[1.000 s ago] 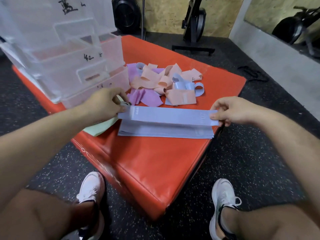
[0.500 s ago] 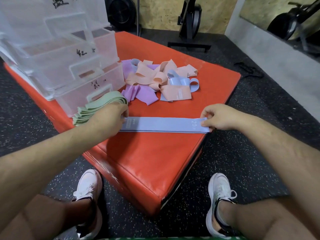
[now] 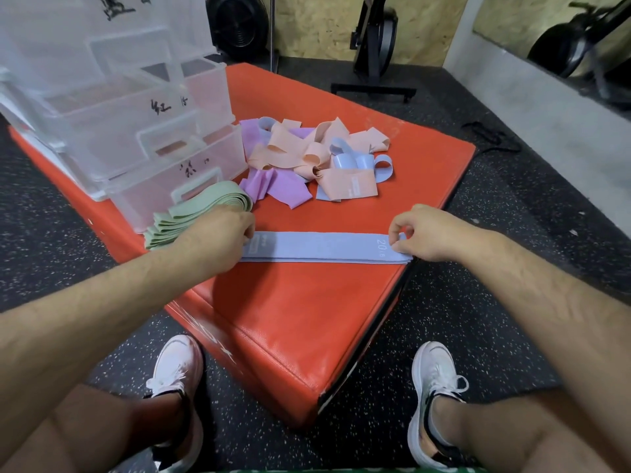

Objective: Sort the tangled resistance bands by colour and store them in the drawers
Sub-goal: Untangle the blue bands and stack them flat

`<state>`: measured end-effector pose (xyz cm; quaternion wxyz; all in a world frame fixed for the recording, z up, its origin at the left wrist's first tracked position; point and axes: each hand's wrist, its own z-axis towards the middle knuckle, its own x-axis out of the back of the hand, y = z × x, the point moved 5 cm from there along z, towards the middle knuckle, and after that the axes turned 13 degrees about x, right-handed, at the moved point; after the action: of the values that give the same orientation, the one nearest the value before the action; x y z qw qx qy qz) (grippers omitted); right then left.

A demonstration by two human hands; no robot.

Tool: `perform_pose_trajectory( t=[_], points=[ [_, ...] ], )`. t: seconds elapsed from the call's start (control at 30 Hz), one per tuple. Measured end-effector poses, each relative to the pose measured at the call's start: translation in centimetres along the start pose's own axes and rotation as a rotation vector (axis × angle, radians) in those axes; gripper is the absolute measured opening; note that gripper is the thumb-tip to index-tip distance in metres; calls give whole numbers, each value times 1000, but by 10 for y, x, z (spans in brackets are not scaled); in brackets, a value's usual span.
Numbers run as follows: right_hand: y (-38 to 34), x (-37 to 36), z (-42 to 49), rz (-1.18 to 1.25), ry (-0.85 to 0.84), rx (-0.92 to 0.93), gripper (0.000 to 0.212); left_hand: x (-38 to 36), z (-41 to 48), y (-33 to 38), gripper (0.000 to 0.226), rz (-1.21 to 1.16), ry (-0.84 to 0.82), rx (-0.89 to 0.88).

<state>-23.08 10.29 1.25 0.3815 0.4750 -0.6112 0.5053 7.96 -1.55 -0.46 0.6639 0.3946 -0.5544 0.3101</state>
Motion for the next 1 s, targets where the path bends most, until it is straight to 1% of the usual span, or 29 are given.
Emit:
perform_pose_trajectory(
  t=[0.1, 0.2, 0.3, 0.4, 0.43, 0.5, 0.57, 0.63, 0.73, 0.83, 0.9, 0.93, 1.0],
  points=[
    [-8, 9, 4, -22, 39, 16, 4, 10, 1, 11, 11, 39, 65, -12],
    [-22, 16, 22, 16, 144, 76, 16, 21, 13, 38, 16, 32, 117, -73],
    [-36, 10, 46, 72, 156, 104, 27, 16, 39, 63, 18, -40, 71, -58],
    [-42, -3, 69, 81, 126, 101, 29, 4, 67, 89, 20, -63, 2, -61],
    [-42, -4, 75, 66, 139, 90, 30, 0, 75, 96, 20, -81, -11, -65],
    [-38, 1, 86, 42, 198, 13, 33, -6, 89, 109, 26, -120, -27, -65],
    [-30, 5, 93, 75, 226, -106, 35, -8, 99, 121, 32, -139, -31, -50],
    [-21, 4, 100, 201, 221, -198, 34, -11, 107, 128, 32, -131, -45, 0],
    [-13, 6, 106, 339, 264, -254, 30, -18, 115, 125, 28, -169, -65, 62],
    [-23, 17, 110, 508, 354, -173, 27, -22, 121, 121, 26, -258, -80, 19],
    [-38, 34, 112, 683, 484, -49, 28, -15, 127, 120, 15, -397, -41, 26],
    [-46, 43, 114, 747, 550, 26, 33, -7, 128, 119, 13, -522, -11, 64],
    [-60, 56, 113, 874, 637, 145, 46, 7, 130, 112, 19, -821, 26, 195]
  ],
)
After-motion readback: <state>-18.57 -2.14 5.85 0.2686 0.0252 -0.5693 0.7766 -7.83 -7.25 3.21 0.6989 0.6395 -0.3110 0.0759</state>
